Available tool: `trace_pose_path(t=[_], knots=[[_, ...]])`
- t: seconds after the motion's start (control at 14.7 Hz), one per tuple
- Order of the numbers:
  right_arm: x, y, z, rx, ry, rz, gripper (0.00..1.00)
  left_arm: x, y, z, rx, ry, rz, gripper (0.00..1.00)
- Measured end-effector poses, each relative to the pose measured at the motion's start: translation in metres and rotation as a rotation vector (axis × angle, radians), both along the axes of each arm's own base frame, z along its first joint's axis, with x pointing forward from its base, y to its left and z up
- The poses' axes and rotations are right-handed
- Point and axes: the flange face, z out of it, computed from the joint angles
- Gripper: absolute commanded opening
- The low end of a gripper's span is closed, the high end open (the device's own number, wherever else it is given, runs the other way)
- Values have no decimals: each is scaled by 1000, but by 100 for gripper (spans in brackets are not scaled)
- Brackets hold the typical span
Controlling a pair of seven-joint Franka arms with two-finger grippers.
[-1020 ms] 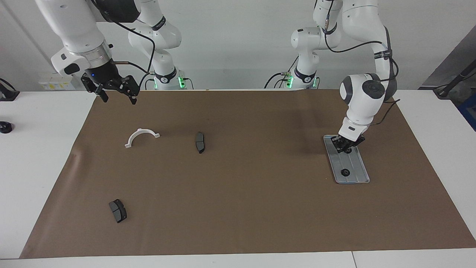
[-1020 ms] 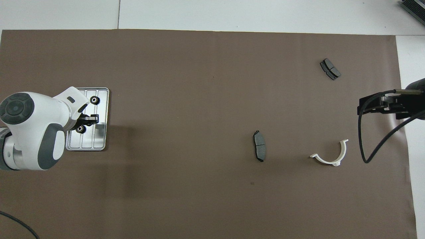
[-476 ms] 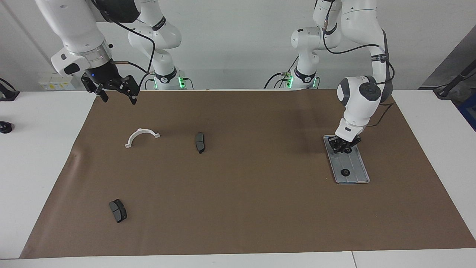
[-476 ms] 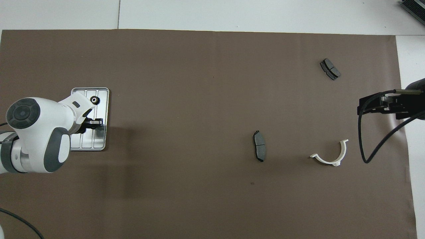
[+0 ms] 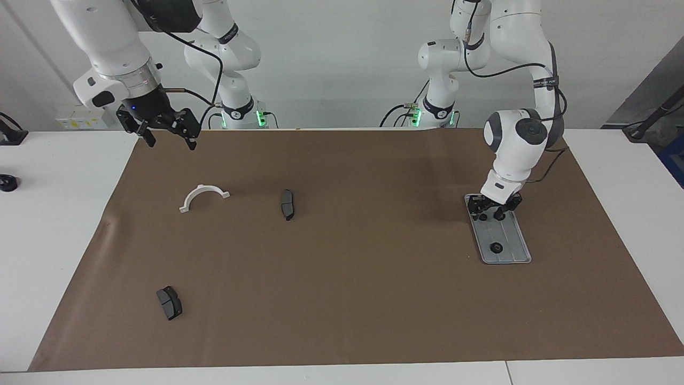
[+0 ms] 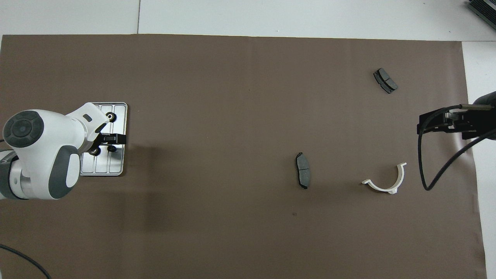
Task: Pick bearing gear from pile to tray
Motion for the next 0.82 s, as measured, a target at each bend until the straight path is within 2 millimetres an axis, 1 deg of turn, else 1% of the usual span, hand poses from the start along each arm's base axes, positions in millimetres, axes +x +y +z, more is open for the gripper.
trace_pose_path(t=[0.14,0.2,0.27,0.54,0.82], knots=[[0,0,0,0,0,0,100,0,-1,24,5,-7,-15,100],[0,0,0,0,0,0,100,0,-2,40,11,7,-29,100],[0,0,0,0,0,0,100,0,-3,59,17,22,-44,100],[0,0,0,0,0,0,100,3,-3,153,34,40,-64,100],[0,0,0,0,0,0,100,6,-3,225,37,30,-58,100]])
